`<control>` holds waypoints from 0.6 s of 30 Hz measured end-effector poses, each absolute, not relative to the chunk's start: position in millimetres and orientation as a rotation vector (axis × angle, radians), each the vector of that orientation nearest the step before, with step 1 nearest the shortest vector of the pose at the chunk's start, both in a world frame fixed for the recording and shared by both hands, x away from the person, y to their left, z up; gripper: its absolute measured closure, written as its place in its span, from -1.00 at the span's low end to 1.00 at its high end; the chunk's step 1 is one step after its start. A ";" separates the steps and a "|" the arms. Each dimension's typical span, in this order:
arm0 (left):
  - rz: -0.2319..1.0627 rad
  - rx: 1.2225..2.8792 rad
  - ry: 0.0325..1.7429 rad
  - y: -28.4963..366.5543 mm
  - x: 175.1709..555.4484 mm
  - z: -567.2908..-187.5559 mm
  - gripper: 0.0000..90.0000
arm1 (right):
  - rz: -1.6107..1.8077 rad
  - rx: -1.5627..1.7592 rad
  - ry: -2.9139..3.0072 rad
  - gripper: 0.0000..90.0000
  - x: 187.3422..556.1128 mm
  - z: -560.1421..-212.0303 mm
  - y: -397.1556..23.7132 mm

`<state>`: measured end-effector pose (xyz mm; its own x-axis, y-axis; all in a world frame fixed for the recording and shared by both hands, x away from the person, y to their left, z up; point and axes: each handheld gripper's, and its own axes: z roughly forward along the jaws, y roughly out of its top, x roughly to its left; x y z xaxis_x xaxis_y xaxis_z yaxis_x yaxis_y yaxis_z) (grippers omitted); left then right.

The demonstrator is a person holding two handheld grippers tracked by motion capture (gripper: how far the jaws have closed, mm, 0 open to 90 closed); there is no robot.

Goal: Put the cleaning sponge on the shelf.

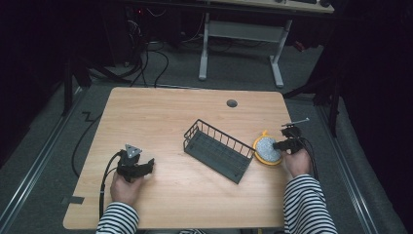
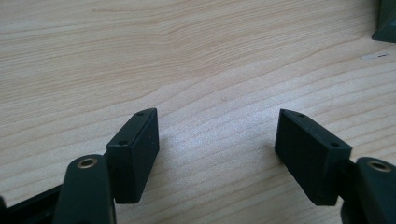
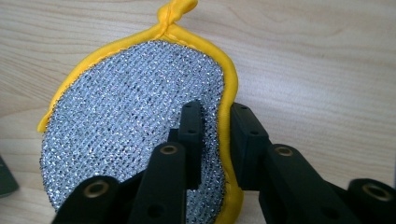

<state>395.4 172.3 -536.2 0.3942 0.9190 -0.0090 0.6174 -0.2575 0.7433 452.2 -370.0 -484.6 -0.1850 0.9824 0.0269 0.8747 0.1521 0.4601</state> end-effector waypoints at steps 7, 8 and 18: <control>0.571 1.979 1.312 172.6 395.6 -536.3 -0.32 | 0.655 1.764 2.135 0.79 450.7 -474.2 -368.5; 0.571 1.978 1.312 172.6 395.6 -536.3 -0.32 | 0.685 1.758 2.134 0.79 449.9 -471.2 -369.1; 0.563 1.976 1.310 173.1 395.7 -536.3 -0.33 | 0.795 1.716 2.102 0.80 436.4 -451.9 -378.3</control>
<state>395.7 173.1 -536.3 0.3966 0.9178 -0.0181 0.6186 -0.2526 0.7440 436.4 -378.3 -451.9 -0.2327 0.9670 0.1038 0.7935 0.1271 0.5951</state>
